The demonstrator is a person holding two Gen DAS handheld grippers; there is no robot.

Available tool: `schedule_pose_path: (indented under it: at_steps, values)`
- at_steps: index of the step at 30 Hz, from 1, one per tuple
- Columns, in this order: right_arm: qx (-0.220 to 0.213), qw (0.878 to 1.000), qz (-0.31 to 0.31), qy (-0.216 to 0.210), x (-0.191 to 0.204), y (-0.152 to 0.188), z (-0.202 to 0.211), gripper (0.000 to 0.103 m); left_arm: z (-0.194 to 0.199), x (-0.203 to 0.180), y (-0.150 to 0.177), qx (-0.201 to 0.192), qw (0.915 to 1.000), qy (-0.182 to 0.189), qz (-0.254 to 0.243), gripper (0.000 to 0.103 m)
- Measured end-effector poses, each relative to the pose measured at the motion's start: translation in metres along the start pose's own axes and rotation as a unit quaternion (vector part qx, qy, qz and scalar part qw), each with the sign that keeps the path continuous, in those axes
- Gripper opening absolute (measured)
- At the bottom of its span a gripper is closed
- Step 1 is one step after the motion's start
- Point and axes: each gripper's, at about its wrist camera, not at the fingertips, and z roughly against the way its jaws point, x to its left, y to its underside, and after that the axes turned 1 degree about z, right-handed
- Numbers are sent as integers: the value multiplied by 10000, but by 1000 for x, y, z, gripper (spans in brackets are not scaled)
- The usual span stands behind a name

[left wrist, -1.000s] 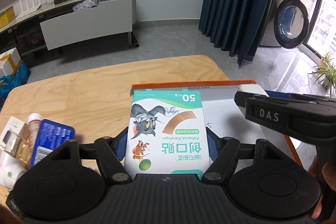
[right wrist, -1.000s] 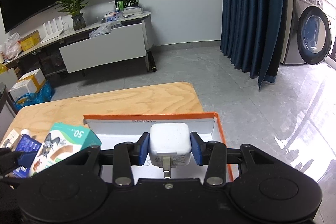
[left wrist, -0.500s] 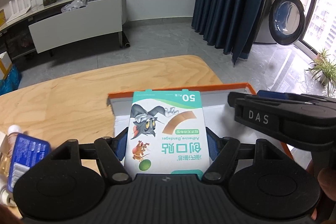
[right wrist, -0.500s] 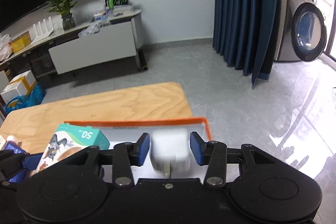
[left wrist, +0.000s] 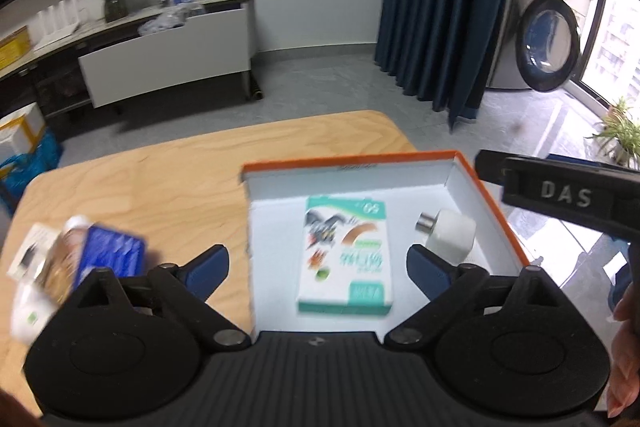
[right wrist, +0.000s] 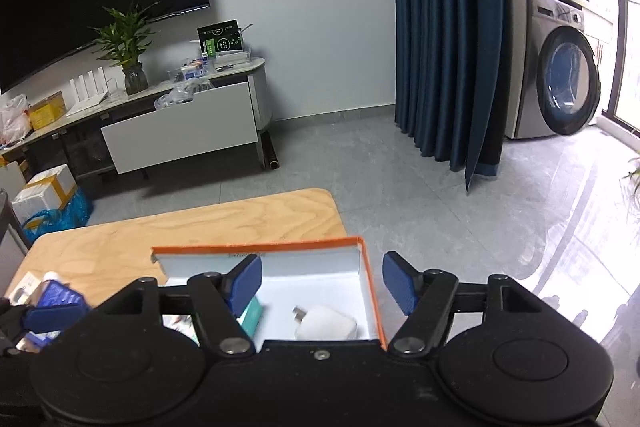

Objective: Organize rigid objects
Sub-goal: 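Lower the green box into the white lid and open the left gripper while the right releases the charger, then move both grippers back over the cluttered table toward the remaining items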

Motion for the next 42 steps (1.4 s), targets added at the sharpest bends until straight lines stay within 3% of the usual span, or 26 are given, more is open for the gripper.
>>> schedule_pose_path:
  at_steps: [19, 28, 42]
  values:
    - [255, 9981, 173, -531, 46, 54, 65, 84, 64, 44, 52, -22, 9978, -408, 524, 99]
    - [324, 9958, 369, -778, 70, 69, 72, 85, 78, 65, 73, 67, 9952, -637, 739, 99]
    - [440, 9934, 499, -930, 88, 79, 71, 85, 84, 80, 79, 60, 9926, -769, 935, 99]
